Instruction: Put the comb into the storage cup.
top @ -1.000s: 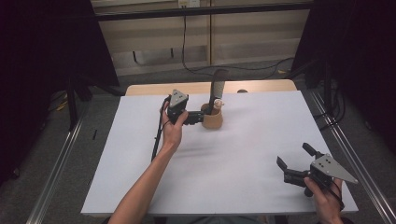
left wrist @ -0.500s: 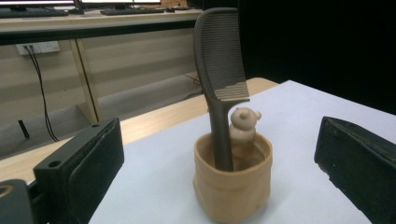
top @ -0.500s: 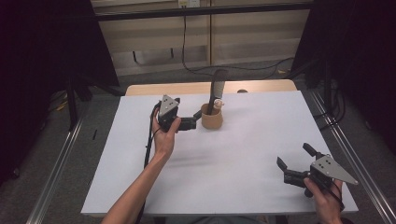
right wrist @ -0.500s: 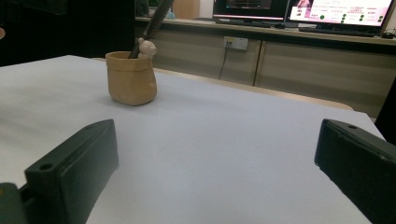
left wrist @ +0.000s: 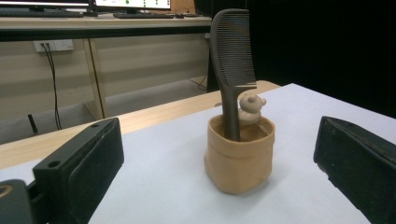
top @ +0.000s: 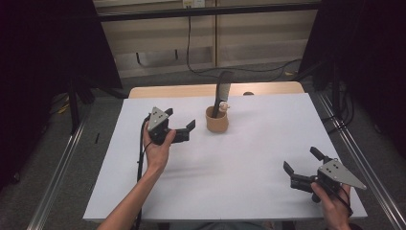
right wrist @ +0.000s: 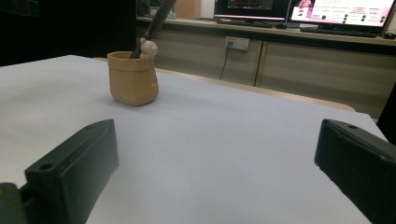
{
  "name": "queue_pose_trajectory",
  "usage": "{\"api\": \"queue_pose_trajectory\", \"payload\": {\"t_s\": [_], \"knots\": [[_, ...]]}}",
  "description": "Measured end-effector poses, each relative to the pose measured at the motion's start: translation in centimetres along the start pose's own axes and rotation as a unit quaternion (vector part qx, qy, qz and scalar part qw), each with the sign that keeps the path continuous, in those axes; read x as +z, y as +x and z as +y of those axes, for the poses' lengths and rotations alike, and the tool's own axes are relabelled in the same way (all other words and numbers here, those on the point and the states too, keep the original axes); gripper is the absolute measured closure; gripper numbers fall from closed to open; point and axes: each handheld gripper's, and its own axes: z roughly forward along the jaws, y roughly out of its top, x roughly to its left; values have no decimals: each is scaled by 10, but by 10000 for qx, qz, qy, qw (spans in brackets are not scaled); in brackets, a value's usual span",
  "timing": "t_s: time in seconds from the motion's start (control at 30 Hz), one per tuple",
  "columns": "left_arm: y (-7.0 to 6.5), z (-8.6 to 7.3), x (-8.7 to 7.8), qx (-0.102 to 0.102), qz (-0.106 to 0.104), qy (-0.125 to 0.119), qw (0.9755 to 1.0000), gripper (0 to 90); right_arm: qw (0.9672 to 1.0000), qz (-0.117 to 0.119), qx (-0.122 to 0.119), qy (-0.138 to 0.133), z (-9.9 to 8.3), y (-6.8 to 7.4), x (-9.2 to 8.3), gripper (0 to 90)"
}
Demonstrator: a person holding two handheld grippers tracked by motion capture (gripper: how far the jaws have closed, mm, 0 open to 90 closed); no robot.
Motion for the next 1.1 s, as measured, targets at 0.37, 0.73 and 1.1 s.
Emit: {"api": "queue_pose_trajectory", "payload": {"t_s": [0.37,0.73,1.1], "knots": [[4,-14,-28,127,146,-25,9998,17,10000,6,10,6,0,1,2,0],[5,-32,-53,104,351,10,9993,23,10000,2,6,0,0,1,1,0],[-3,-36,-77,82,202,-172,9996,15,10000,2,-2,3,0,1,1,0]]}}
